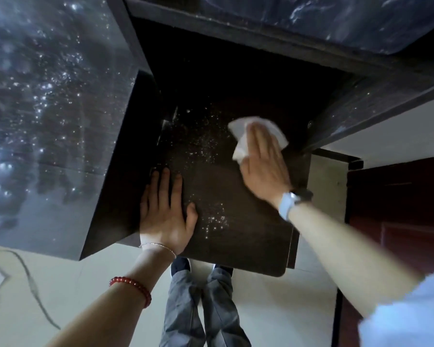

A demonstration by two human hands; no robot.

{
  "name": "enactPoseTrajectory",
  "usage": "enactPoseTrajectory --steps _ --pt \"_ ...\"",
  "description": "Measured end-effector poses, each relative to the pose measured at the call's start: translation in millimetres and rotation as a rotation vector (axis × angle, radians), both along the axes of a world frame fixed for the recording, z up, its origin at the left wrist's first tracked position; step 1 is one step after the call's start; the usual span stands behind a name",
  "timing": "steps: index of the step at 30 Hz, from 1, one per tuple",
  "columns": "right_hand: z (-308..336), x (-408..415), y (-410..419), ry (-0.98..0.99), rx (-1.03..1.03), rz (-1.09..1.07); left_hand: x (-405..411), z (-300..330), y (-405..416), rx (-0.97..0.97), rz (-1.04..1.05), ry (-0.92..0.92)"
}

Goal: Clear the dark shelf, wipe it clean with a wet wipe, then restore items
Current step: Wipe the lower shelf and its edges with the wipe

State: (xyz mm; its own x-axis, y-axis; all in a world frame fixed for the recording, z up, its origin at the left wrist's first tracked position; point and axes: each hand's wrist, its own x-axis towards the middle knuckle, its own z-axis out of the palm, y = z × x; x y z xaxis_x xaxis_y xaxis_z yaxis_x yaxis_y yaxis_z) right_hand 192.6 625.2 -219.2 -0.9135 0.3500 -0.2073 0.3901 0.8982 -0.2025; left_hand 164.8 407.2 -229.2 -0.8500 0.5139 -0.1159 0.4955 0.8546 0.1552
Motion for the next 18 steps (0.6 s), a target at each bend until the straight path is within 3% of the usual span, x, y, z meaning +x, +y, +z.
enactPoseTrajectory --steps 2,4,8,10,11,15,16,18 --pt "-4.6 -41.6 15.1 0.02 -0.001 -0.196 -0.2 -1.0 -1.2 -0.004 -0.003 0.0" --pt "-4.1 -57.4 6.6 0.027 0.031 -0.201 -0.9 -1.3 -1.3 -0.002 0.001 -0.012" --pt "1.3 -6.5 -42.4 0.029 -0.069 0.488 -0.6 -0.1 -2.9 0.0 -0.01 -0.022" --pt "4.0 5.1 -27.7 -0.008 -0.056 0.626 0.0 -0.1 -2.9 -0.008 -0.011 -0.02" --pt "3.7 -6.4 -12.1 0.0 -0.031 0.575 -0.3 -0.5 -2.5 -0.004 -0.005 -0.019" --pt "-0.7 -98.7 22.3 -0.005 -0.003 0.02 -0.7 -1.9 -2.4 0.02 -0.009 -0.009" --pt "-2.4 -114.9 11.3 0.007 -0.001 0.0 -0.9 -2.0 -2.6 0.023 -0.009 -0.006" --pt "-6.0 -120.2 -24.5 0.042 -0.045 0.161 -1.1 -1.5 -2.6 0.025 -0.011 -0.014"
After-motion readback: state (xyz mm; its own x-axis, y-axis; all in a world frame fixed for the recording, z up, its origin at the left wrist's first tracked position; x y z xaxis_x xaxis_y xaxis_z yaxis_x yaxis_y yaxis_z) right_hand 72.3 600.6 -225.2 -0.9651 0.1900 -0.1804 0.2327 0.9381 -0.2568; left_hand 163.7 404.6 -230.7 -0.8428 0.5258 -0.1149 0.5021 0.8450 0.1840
